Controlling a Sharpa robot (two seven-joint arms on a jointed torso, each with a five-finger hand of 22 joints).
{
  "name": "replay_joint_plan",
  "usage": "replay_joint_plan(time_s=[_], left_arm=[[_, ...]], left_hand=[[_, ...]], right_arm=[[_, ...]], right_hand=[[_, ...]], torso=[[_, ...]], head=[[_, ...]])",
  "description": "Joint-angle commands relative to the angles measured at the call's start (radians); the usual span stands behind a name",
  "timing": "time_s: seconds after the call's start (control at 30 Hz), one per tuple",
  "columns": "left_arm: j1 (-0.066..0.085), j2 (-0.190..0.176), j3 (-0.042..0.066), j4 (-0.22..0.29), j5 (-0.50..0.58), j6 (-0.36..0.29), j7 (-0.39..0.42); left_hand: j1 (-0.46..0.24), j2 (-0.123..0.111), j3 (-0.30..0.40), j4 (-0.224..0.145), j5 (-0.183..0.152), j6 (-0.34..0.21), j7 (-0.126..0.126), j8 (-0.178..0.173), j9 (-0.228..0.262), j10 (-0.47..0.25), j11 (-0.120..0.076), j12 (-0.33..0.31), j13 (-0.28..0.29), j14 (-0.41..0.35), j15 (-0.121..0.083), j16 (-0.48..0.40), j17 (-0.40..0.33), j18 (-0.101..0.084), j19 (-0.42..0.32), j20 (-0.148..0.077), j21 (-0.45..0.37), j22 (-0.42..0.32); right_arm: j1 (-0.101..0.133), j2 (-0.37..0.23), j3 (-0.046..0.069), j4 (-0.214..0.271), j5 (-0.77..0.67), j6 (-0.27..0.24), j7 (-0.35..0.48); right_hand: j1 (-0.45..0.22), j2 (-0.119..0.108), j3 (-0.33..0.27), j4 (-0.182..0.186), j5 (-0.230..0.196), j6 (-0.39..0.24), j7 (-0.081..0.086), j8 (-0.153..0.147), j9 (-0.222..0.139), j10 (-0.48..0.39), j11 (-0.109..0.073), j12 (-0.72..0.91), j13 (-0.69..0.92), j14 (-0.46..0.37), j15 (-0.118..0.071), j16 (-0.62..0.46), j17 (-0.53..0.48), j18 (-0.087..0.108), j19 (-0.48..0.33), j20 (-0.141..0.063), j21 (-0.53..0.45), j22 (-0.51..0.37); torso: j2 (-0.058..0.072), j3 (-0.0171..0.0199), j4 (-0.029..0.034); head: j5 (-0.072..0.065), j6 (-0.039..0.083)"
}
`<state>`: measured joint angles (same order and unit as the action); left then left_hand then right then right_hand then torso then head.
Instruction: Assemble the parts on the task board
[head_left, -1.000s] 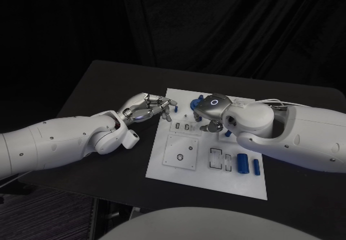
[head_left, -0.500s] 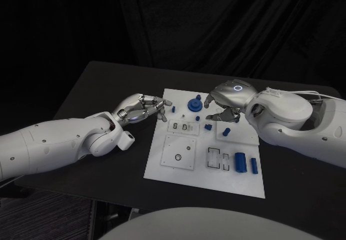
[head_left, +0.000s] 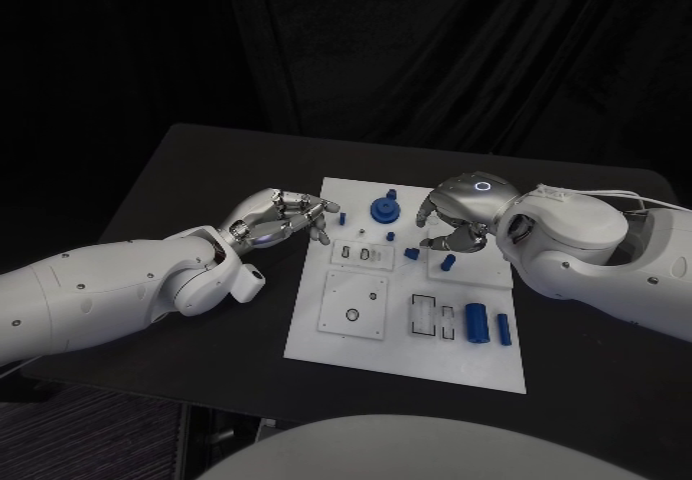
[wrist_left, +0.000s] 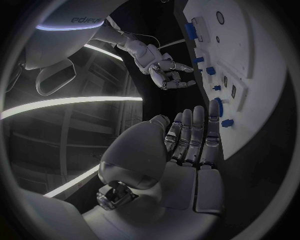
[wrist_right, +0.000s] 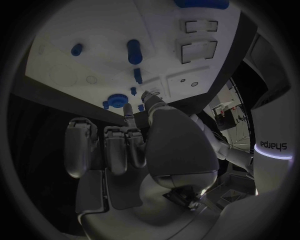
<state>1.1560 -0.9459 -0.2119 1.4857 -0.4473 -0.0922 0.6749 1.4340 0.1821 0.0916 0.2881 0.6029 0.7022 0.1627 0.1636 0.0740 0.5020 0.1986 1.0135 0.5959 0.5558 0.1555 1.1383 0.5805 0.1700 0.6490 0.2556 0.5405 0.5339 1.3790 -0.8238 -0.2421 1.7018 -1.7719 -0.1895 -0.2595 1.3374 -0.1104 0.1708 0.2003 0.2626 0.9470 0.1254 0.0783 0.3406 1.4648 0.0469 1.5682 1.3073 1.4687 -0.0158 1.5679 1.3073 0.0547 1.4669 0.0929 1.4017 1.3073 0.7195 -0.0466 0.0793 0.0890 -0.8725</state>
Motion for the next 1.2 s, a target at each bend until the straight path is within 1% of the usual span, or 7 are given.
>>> replay_joint_plan(time_s=[0.03,0.17,0.77,0.9,1.1,1.17,1.2], left_arm=[[-0.002,0.000,0.001,0.004,0.001,0.007,0.011],[-0.002,-0.001,0.001,0.004,0.001,0.008,0.010],[-0.003,0.000,0.001,0.003,0.001,0.011,0.010],[-0.003,0.001,0.001,0.002,0.001,0.012,0.010],[-0.004,0.001,0.001,0.002,0.001,0.013,0.010],[-0.004,0.000,0.001,0.002,0.001,0.013,0.010],[-0.005,0.000,0.001,0.002,0.001,0.013,0.009]], left_hand=[[0.004,-0.009,0.006,0.001,0.006,-0.005,0.000,-0.006,0.000,-0.004,-0.002,-0.005,0.002,-0.004,0.000,-0.005,0.002,-0.001,-0.007,-0.003,0.006,0.001],[0.004,-0.009,0.006,0.001,0.006,-0.005,0.000,-0.006,0.000,-0.004,-0.002,-0.005,0.002,-0.004,0.000,-0.005,0.002,-0.001,-0.007,-0.003,0.006,0.001],[0.009,-0.012,0.013,-0.001,0.009,-0.005,0.000,-0.006,0.000,-0.004,-0.002,-0.007,0.007,-0.005,-0.001,-0.005,0.005,-0.001,-0.008,-0.003,0.007,0.003],[0.010,-0.012,0.014,-0.001,0.010,-0.005,0.000,-0.006,0.000,-0.004,-0.003,-0.007,0.008,-0.005,-0.001,-0.006,0.005,-0.001,-0.009,-0.003,0.008,0.004],[0.010,-0.012,0.014,-0.001,0.010,-0.005,0.000,-0.006,0.000,-0.004,-0.003,-0.007,0.008,-0.005,-0.001,-0.006,0.005,-0.001,-0.009,-0.003,0.008,0.004],[0.011,-0.013,0.016,-0.001,0.010,-0.006,0.000,-0.006,0.000,-0.004,-0.003,-0.008,0.009,-0.005,-0.001,-0.006,0.006,-0.001,-0.009,-0.003,0.008,0.005],[0.011,-0.013,0.016,-0.001,0.010,-0.006,0.000,-0.006,0.000,-0.004,-0.003,-0.008,0.009,-0.005,-0.001,-0.006,0.006,-0.001,-0.009,-0.003,0.008,0.005]], right_arm=[[-0.013,0.005,0.000,-0.007,0.010,0.035,-0.024],[-0.027,0.013,-0.001,-0.022,0.010,0.033,-0.035],[-0.077,0.065,-0.001,-0.099,0.010,0.034,-0.074],[-0.093,0.080,-0.001,-0.121,0.010,0.020,-0.066],[-0.116,0.100,-0.001,-0.149,0.010,-0.031,-0.038],[-0.122,0.104,-0.001,-0.154,0.010,-0.052,-0.024],[-0.124,0.105,-0.001,-0.155,0.010,-0.064,-0.016]], right_hand=[[0.008,0.001,-0.001,-0.003,0.005,0.003,0.006,-0.002,-0.001,0.106,0.009,0.003,0.263,0.102,0.008,0.003,0.264,-0.014,0.011,0.006,-0.001,0.210],[-0.014,0.005,-0.012,0.015,-0.016,0.015,0.005,0.001,-0.005,0.106,0.009,0.003,0.263,0.102,0.009,0.003,0.264,-0.012,0.008,0.008,-0.005,0.208],[-0.032,0.012,-0.020,0.028,-0.006,0.038,0.000,0.009,-0.005,0.106,0.005,0.003,0.263,0.102,0.007,0.003,0.264,-0.008,-0.001,0.008,-0.021,0.203],[-0.035,0.019,-0.021,0.029,-0.001,0.058,-0.007,0.019,0.000,0.106,0.000,0.003,0.263,0.102,0.003,0.003,0.264,-0.006,-0.006,0.005,-0.028,0.201],[-0.019,0.025,-0.017,0.013,0.046,0.093,-0.023,0.041,0.022,0.106,-0.015,0.003,0.263,0.102,-0.009,0.003,0.264,-0.006,-0.008,-0.005,-0.030,0.200],[-0.005,0.029,-0.011,-0.001,0.094,0.112,-0.033,0.058,0.042,0.106,-0.024,0.003,0.263,0.102,-0.017,0.003,0.264,-0.005,-0.008,-0.013,-0.030,0.200],[0.005,0.031,-0.006,-0.012,0.136,0.126,-0.040,0.075,0.060,0.106,-0.032,0.003,0.263,0.102,-0.022,0.003,0.264,-0.005,-0.009,-0.019,-0.030,0.200]], torso=[[0.001,0.0008,0.0020],[0.000,0.0006,0.0016],[0.001,0.0006,0.0029],[0.000,0.0007,0.0022],[0.000,0.0003,0.0018],[-0.001,0.0003,0.0013],[-0.001,0.0004,0.0012]], head=[[-0.003,0.000],[-0.002,0.000],[-0.008,0.000],[-0.008,0.000],[-0.003,0.000],[-0.002,0.000],[-0.002,0.000]])
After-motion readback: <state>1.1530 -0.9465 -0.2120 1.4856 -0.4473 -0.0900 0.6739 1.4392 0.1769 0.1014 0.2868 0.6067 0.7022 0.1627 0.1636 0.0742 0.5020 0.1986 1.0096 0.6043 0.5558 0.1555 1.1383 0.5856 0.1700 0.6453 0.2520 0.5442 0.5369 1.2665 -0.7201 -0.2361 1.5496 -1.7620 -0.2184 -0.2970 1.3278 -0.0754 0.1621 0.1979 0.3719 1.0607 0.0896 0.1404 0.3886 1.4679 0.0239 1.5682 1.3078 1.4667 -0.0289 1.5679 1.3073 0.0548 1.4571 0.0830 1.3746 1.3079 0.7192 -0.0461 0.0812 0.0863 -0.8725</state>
